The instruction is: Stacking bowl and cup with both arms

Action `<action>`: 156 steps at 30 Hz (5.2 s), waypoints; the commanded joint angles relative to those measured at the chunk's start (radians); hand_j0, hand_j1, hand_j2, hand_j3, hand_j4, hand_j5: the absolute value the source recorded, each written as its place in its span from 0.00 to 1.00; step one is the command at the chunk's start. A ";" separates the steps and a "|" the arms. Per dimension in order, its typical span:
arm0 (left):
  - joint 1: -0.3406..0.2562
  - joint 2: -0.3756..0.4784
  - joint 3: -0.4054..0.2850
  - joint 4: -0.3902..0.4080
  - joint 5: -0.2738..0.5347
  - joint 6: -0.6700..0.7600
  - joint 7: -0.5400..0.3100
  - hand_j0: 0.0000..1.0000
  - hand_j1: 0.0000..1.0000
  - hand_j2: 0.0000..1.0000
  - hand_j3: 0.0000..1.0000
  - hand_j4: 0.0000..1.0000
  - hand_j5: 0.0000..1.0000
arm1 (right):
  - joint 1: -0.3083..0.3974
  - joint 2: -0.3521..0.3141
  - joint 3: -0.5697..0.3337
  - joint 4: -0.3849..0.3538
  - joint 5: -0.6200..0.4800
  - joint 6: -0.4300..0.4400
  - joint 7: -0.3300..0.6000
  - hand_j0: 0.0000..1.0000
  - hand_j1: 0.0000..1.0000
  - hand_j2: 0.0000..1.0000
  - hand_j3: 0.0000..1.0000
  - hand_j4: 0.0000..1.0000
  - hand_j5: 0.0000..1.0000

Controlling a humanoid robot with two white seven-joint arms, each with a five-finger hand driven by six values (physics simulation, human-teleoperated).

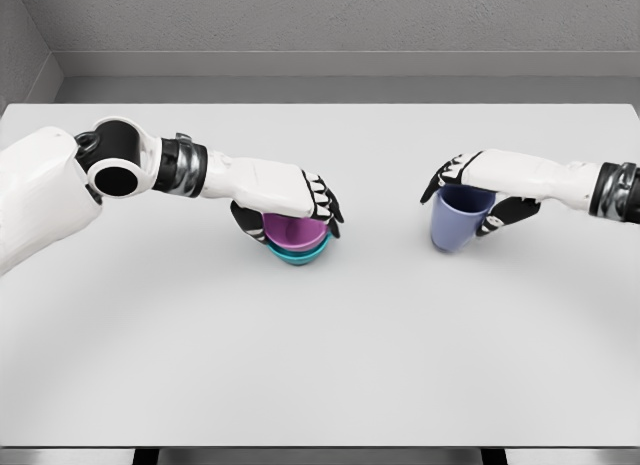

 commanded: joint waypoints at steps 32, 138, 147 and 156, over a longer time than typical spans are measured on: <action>0.360 0.297 0.754 -0.094 0.145 0.003 0.001 1.00 1.00 1.00 1.00 1.00 1.00 | -0.084 0.026 0.001 -0.071 -0.011 -0.002 -0.004 0.70 0.70 0.70 0.70 0.70 0.70; 0.693 0.086 0.899 0.100 0.093 0.003 0.447 1.00 1.00 1.00 1.00 1.00 1.00 | -0.218 0.319 0.159 -0.057 0.095 -0.004 -0.012 1.00 1.00 1.00 1.00 1.00 1.00; 0.699 0.086 0.900 0.100 0.095 0.003 0.446 1.00 1.00 1.00 1.00 1.00 1.00 | -0.203 0.155 0.065 -0.054 0.085 -0.042 -0.010 1.00 1.00 1.00 1.00 1.00 1.00; 0.719 0.084 0.929 0.101 0.095 0.003 0.446 1.00 1.00 1.00 1.00 1.00 1.00 | -0.143 -0.012 -0.045 0.093 0.033 -0.042 -0.010 1.00 1.00 1.00 1.00 1.00 1.00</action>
